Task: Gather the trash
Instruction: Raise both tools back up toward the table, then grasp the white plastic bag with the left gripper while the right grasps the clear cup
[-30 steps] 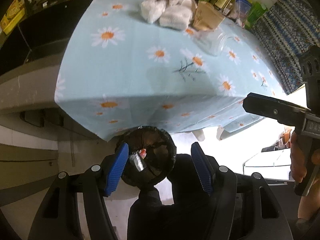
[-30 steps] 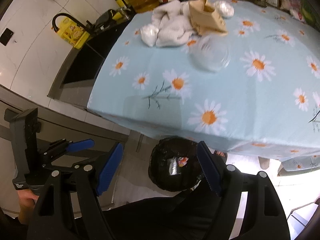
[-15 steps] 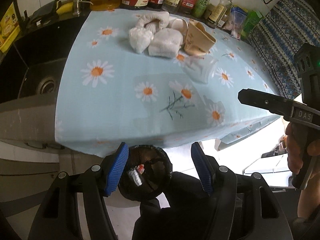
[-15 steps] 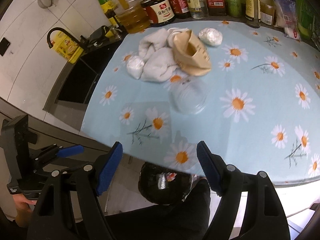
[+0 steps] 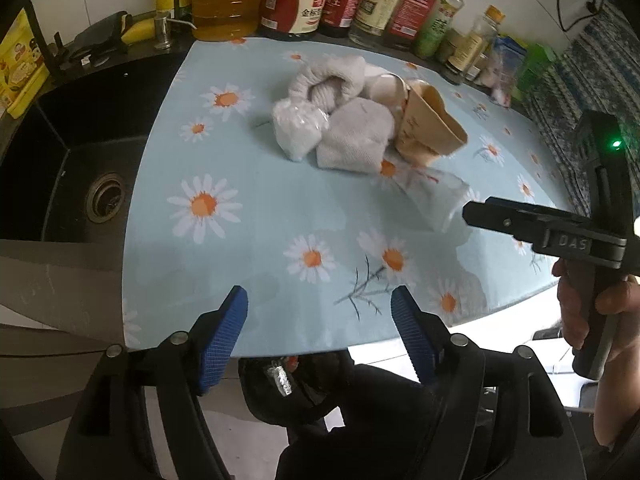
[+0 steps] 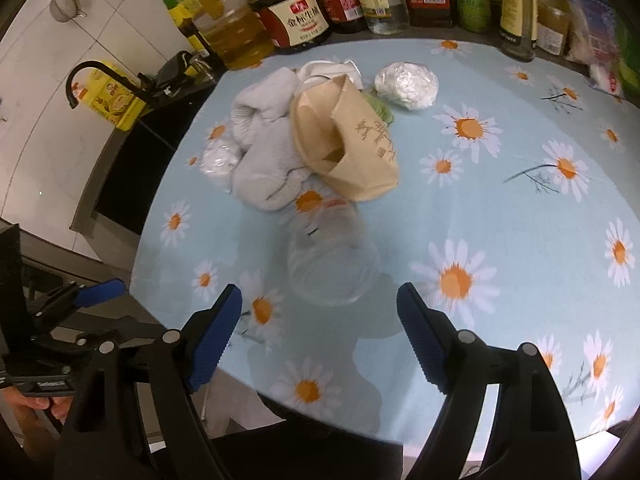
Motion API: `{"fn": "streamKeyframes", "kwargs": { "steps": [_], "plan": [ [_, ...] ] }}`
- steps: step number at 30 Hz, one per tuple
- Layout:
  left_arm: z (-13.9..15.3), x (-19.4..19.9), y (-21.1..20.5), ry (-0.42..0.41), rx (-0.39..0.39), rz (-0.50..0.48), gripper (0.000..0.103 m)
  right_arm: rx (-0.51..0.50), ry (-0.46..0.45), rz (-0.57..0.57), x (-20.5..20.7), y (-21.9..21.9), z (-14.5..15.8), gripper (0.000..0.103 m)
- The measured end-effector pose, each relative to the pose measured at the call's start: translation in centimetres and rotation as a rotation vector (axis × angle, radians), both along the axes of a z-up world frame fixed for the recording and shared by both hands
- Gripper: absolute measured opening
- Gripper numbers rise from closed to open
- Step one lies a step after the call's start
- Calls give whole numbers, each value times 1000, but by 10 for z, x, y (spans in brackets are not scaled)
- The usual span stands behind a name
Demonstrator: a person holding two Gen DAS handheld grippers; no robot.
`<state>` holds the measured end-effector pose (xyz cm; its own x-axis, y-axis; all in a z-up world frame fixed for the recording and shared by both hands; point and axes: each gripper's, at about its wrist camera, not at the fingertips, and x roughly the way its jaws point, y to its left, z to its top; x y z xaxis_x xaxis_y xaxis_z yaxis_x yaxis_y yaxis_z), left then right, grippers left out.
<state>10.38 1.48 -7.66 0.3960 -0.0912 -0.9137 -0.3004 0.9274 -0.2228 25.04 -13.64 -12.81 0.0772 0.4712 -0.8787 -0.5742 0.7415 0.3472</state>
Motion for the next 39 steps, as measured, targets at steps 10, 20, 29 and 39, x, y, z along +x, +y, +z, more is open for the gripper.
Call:
{"fn": "streamKeyframes", "kwargs": {
  "steps": [10, 20, 29, 39],
  "plan": [
    [0, 28, 3, 25, 15, 27, 72, -5, 24, 58, 19, 16, -19, 79],
    [-2, 47, 4, 37, 29, 17, 72, -15, 28, 89, 16, 21, -24, 58],
    [-7, 60, 15, 41, 48, 16, 72, 20, 32, 73, 6, 8, -13, 58],
    [-14, 98, 26, 27, 109, -12, 72, 41, 52, 46, -12, -18, -8, 58]
  ]
}}
